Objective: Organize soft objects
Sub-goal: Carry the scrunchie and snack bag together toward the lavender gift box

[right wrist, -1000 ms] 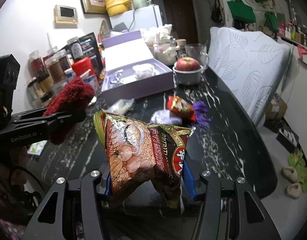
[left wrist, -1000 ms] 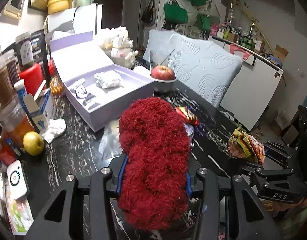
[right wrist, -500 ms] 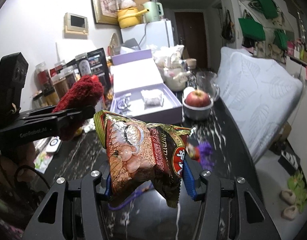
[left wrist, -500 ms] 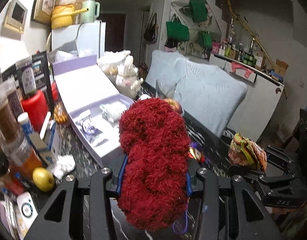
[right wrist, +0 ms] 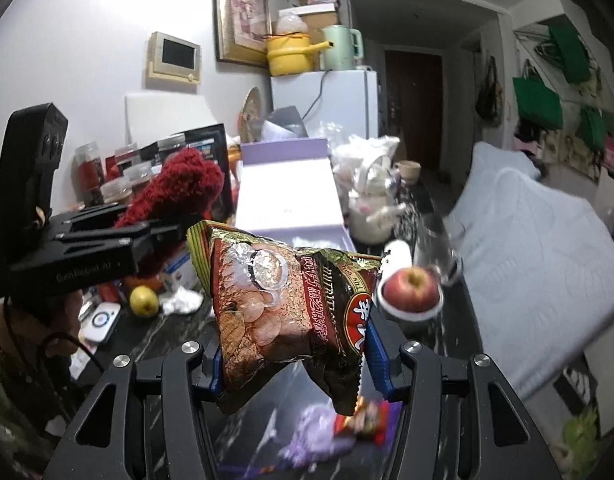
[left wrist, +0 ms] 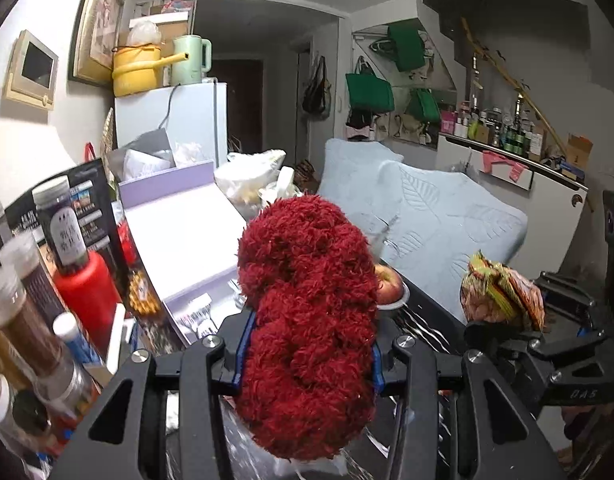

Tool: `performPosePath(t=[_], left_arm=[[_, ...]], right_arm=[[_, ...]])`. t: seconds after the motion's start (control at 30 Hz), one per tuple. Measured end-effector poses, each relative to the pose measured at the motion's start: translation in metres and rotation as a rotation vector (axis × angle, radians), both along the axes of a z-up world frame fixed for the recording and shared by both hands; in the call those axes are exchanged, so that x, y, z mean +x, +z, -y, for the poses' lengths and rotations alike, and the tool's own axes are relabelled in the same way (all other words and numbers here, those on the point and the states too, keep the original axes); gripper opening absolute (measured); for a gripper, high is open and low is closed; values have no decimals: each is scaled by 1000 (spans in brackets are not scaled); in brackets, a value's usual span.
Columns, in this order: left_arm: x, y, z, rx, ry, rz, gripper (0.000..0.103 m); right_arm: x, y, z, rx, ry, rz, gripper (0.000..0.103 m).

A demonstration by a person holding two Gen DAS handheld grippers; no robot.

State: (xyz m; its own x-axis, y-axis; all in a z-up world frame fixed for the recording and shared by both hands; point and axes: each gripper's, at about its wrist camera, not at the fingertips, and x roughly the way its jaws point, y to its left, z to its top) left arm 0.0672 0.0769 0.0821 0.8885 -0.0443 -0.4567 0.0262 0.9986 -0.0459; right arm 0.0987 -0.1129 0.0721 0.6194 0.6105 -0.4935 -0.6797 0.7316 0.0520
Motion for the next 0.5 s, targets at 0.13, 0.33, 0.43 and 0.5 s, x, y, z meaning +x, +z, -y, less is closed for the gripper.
performPosePath(t=[0.13, 0.33, 0.43, 0.5], left_arm=[[17, 8, -11, 25, 38, 32, 44], [45, 17, -29, 51, 90, 63, 44], [61, 19, -39, 44, 114, 73, 44], [71, 18, -45, 38, 133, 76, 44]], right_arm=[[23, 10, -16, -9, 30, 20, 54], [59, 21, -41, -2, 74, 35, 54], [78, 23, -56, 7, 89, 33, 54], [89, 23, -65, 11, 96, 30, 54]])
